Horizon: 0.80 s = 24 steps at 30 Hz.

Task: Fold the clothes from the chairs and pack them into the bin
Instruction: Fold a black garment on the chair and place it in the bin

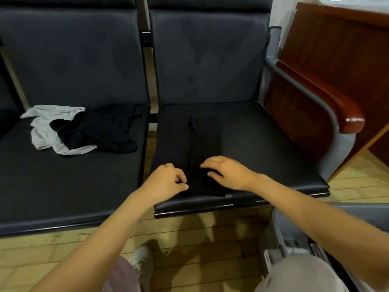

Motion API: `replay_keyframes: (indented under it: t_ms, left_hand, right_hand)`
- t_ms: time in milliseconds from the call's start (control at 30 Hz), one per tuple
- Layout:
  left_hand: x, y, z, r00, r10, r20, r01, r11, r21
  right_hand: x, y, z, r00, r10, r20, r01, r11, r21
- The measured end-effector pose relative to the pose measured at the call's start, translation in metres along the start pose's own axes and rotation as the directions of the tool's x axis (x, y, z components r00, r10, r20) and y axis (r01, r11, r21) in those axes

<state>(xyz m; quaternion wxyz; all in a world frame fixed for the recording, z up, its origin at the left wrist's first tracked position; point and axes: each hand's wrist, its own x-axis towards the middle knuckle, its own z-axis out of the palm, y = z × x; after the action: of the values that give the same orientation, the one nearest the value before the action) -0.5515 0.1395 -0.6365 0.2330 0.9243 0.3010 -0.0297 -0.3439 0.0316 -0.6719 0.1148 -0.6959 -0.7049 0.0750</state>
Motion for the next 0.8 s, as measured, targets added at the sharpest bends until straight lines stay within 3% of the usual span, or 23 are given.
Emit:
replay_keyframes:
  t_ms: [67, 167, 333, 433, 533, 567, 633, 733, 800]
  left_hand:
    - [-0.005, -0.02, -0.007, 1.0, 0.029, 0.004, -0.029, 0.999, 0.015]
    - [-0.014, -0.05, -0.007, 0.996, 0.041, 0.079, -0.046, 0.997, 0.062]
    - [-0.021, -0.066, 0.008, 0.992, 0.121, -0.029, -0.122, 0.992, -0.018]
    - [-0.02, -0.063, 0.014, 0.985, 0.148, -0.092, -0.143, 0.988, 0.059]
    - [-0.018, -0.044, 0.016, 0.968, 0.202, -0.151, -0.17, 0.965, 0.2]
    - [-0.019, -0.034, 0.017, 0.967, 0.211, -0.143, -0.189, 0.97, 0.154]
    - [-0.024, -0.011, 0.012, 0.975, 0.198, -0.103, -0.209, 0.972, -0.11]
    - [-0.024, 0.012, 0.002, 0.973, 0.193, -0.13, -0.23, 0.879, -0.418]
    - [-0.013, 0.019, -0.007, 0.975, 0.113, -0.193, -0.207, 0.787, -0.582]
  right_hand:
    - [-0.026, -0.014, -0.003, 0.994, -0.095, 0.062, 0.095, 0.995, -0.001]
    - [-0.051, -0.013, -0.001, 0.986, -0.054, 0.156, 0.065, 0.996, -0.065]
    - [-0.064, -0.006, 0.004, 0.998, 0.063, 0.024, -0.06, 0.993, -0.097]
    - [-0.063, -0.017, -0.003, 0.992, 0.123, -0.016, -0.125, 0.985, -0.123]
    - [-0.068, -0.024, -0.015, 0.979, 0.196, -0.059, -0.197, 0.98, -0.015]
    - [-0.072, -0.025, -0.02, 0.976, 0.21, -0.064, -0.208, 0.977, 0.042]
    - [-0.081, -0.024, -0.035, 0.971, 0.23, -0.07, -0.214, 0.959, 0.186]
    - [-0.091, -0.023, -0.065, 0.961, 0.267, -0.079, -0.216, 0.894, 0.391]
    - [-0.086, -0.015, -0.083, 0.949, 0.299, -0.1, -0.218, 0.853, 0.474]
